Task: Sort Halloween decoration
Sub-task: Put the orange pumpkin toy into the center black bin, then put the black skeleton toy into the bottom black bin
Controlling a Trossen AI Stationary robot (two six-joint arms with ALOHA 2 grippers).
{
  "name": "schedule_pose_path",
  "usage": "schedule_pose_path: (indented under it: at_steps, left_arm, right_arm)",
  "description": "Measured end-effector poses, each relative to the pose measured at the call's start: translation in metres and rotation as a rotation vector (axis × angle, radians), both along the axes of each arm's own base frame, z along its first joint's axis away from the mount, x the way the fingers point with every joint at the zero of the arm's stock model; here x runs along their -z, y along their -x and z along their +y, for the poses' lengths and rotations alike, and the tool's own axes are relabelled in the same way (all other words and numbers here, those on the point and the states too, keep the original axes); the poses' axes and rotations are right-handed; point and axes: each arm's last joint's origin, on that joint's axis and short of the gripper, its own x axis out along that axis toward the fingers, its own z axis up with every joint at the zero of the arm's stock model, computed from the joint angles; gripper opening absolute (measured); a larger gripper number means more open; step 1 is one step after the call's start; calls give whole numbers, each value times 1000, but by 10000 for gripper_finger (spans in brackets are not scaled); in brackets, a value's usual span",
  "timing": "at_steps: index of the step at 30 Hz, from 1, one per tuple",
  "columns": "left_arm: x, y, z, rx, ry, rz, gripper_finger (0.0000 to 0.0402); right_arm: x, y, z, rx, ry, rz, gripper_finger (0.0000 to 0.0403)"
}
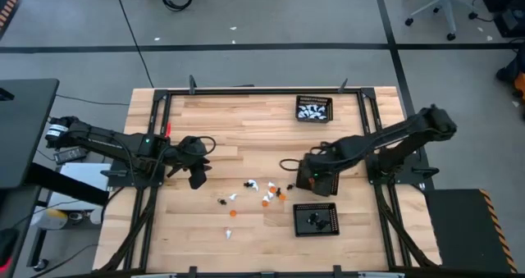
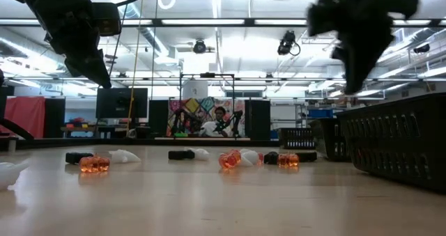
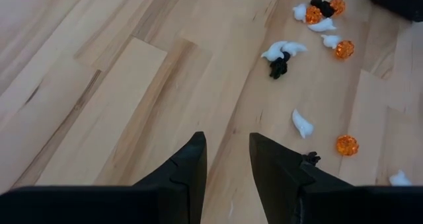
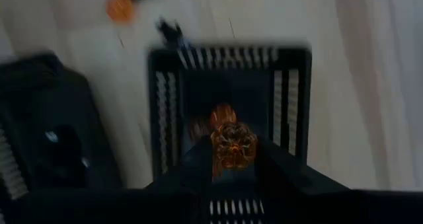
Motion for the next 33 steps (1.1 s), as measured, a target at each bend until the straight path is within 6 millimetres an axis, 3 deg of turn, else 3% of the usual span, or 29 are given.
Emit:
schedule_pose_path:
  at_steps: [7, 14, 21, 28, 33]
  left_arm:
    - [0, 0, 0, -8, 6, -6, 123]
    - [-1, 0, 1, -31, -22, -12, 123]
    - [-1, -1, 2, -91, -32, -27, 124]
    - [-1, -1, 3, -102, -47, -26, 124]
    - [-1, -1, 3, -105, -44, -33, 124]
  right_arm:
    - [39, 36, -6, 96, -55, 39, 107]
    - [66, 37, -10, 131, -148, 17, 111]
    - [68, 35, -15, 155, -194, 31, 119]
    - [65, 34, -17, 175, -254, 41, 159]
    - [45, 22, -15, 153, -268, 1, 172]
